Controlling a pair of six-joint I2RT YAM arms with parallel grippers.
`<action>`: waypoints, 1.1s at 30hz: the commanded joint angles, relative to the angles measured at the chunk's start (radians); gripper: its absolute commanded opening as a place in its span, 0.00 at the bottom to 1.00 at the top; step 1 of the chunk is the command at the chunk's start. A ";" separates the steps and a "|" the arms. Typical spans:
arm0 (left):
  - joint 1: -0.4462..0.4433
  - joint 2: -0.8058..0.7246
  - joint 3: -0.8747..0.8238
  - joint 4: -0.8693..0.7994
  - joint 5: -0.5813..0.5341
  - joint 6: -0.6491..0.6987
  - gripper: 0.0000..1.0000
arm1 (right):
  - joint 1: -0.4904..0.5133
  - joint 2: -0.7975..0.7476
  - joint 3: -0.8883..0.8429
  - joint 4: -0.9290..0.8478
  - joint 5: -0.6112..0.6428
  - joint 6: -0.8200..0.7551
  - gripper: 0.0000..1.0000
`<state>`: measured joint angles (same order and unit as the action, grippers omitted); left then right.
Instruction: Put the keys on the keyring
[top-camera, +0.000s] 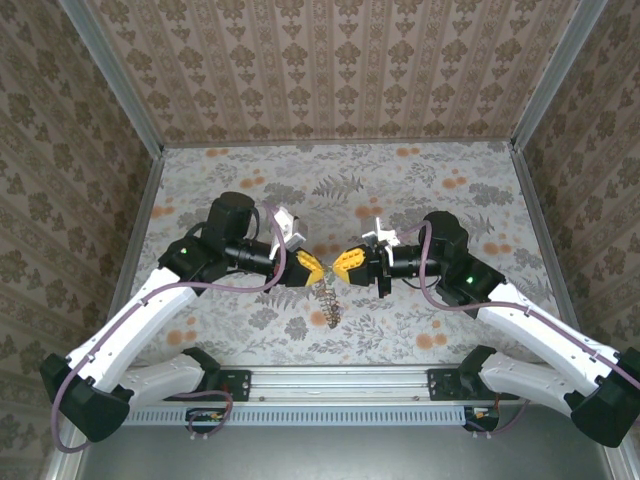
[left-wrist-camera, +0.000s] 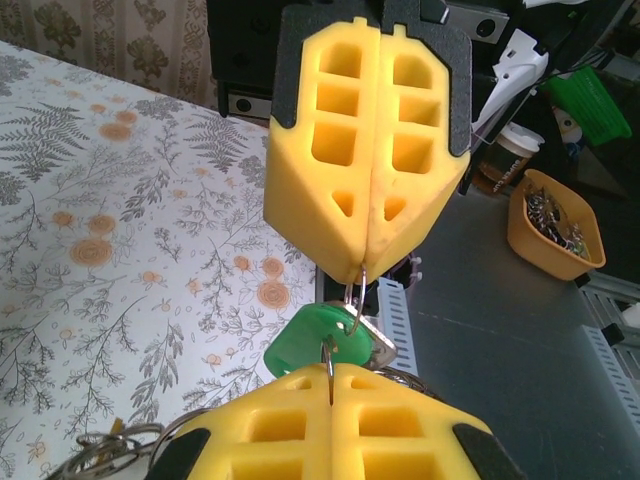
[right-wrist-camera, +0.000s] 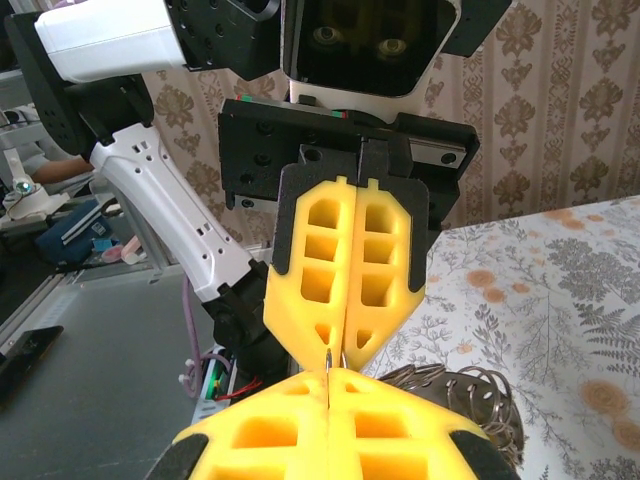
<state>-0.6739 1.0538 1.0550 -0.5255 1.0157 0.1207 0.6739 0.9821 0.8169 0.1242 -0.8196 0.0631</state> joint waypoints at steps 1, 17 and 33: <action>-0.007 -0.020 0.035 0.002 0.018 0.030 0.00 | -0.002 -0.011 0.021 0.002 -0.004 -0.006 0.00; -0.014 -0.014 0.037 -0.001 0.025 0.038 0.00 | -0.017 0.025 0.027 0.005 -0.036 -0.031 0.00; -0.011 0.002 0.043 -0.020 0.015 0.051 0.00 | -0.030 -0.014 0.008 0.003 -0.076 -0.043 0.00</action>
<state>-0.6811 1.0538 1.0550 -0.5434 1.0130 0.1368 0.6518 0.9943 0.8169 0.1242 -0.8551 0.0425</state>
